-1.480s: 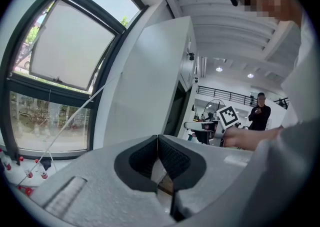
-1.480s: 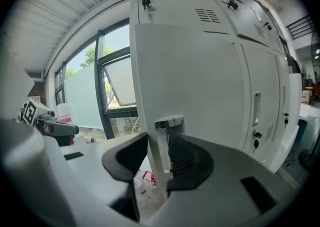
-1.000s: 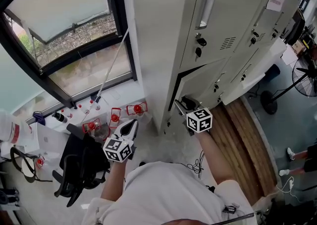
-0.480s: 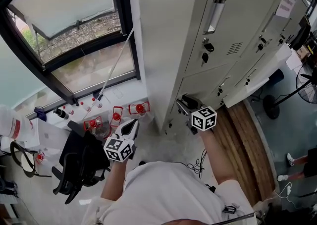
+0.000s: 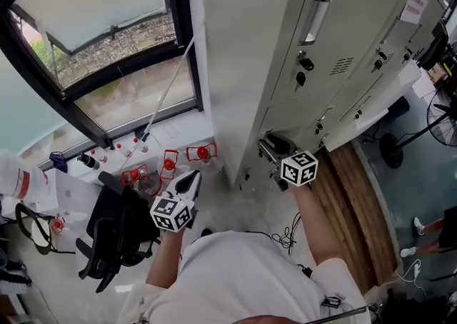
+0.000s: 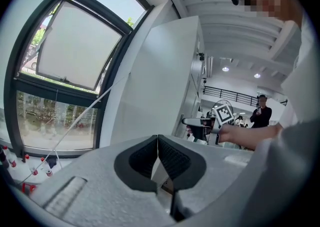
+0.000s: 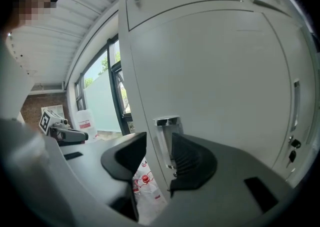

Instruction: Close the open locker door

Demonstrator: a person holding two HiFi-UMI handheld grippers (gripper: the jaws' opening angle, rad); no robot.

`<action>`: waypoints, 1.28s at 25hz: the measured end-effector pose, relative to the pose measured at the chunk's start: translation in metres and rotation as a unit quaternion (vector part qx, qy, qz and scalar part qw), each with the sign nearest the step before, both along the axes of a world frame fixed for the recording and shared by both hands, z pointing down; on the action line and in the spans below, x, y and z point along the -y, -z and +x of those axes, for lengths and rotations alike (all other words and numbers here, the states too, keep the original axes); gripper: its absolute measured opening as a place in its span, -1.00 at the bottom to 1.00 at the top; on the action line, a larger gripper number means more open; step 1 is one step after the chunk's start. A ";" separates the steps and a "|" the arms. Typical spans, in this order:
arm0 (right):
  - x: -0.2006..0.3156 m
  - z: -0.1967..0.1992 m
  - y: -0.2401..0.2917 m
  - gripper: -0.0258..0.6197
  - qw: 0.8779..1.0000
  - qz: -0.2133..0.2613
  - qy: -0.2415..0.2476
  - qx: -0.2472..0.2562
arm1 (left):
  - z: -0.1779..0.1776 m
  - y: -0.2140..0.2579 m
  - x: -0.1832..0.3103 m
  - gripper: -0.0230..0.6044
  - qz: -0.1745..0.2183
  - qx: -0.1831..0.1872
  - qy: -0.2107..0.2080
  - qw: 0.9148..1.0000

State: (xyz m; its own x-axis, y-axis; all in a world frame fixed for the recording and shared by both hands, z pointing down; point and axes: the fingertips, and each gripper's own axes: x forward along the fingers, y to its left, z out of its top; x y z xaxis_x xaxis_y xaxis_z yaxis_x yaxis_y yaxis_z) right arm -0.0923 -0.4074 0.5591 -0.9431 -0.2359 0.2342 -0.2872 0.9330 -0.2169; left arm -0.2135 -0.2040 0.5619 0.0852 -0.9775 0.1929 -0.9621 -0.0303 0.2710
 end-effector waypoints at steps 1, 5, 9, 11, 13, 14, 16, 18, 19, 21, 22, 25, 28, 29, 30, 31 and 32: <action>-0.003 0.000 0.003 -0.47 1.000 0.005 -0.003 -0.001 | 0.000 0.000 -0.001 -0.88 0.000 0.000 -0.003 1.000; -0.021 0.005 0.015 -0.48 1.000 0.024 -0.017 -0.004 | 0.001 0.003 -0.006 -0.88 0.003 0.004 -0.022 1.000; -0.043 0.012 0.026 -0.48 0.998 0.035 -0.042 -0.006 | 0.004 0.002 -0.015 -0.88 0.003 0.004 -0.046 0.999; -0.054 0.016 0.030 -0.48 0.998 0.038 -0.051 -0.005 | 0.005 0.000 -0.019 -0.88 0.002 0.004 -0.060 0.998; -0.067 0.019 0.035 -0.49 0.997 0.040 -0.060 -0.005 | 0.007 -0.001 -0.023 -0.88 0.001 0.003 -0.076 0.997; -0.073 0.022 0.037 -0.49 0.997 0.041 -0.066 -0.005 | 0.009 -0.002 -0.024 -0.88 0.000 0.003 -0.085 0.996; -0.085 0.029 0.041 -0.49 0.996 0.044 -0.081 -0.003 | 0.012 -0.002 -0.026 -0.88 0.001 0.002 -0.103 0.995; -0.096 0.036 0.044 -0.51 0.994 0.048 -0.097 -0.002 | 0.016 -0.001 -0.028 -0.88 0.001 0.001 -0.122 0.993; -0.101 0.040 0.045 -0.52 0.993 0.050 -0.105 -0.003 | 0.018 -0.002 -0.030 -0.88 0.001 0.001 -0.130 0.991; -0.112 0.048 0.044 -0.55 0.991 0.055 -0.122 -0.007 | 0.023 -0.004 -0.033 -0.88 0.000 0.003 -0.148 0.989; -0.118 0.052 0.043 -0.57 0.990 0.056 -0.131 -0.008 | 0.025 -0.006 -0.034 -0.88 -0.001 0.004 -0.157 0.988; -0.135 0.065 0.036 -0.61 0.987 0.052 -0.153 -0.012 | 0.032 -0.012 -0.040 -0.88 -0.005 0.005 -0.177 0.984; -0.148 0.079 0.027 -0.66 0.983 0.044 -0.176 -0.013 | 0.040 -0.015 -0.044 -0.88 -0.007 -0.002 -0.190 0.982; -0.152 0.083 0.026 -0.68 0.982 0.043 -0.183 -0.013 | 0.043 -0.016 -0.045 -0.88 -0.007 -0.003 -0.194 0.981; -0.155 0.087 0.024 -0.70 0.981 0.044 -0.190 -0.014 | 0.046 -0.017 -0.045 -0.88 -0.008 0.000 -0.197 0.980; -0.158 0.091 0.024 -0.71 0.979 0.050 -0.198 -0.017 | 0.049 -0.017 -0.045 -0.88 -0.009 0.005 -0.201 0.980; -0.161 0.095 0.024 -0.74 0.976 0.061 -0.208 -0.023 | 0.053 -0.018 -0.045 -0.88 -0.010 0.011 -0.205 0.979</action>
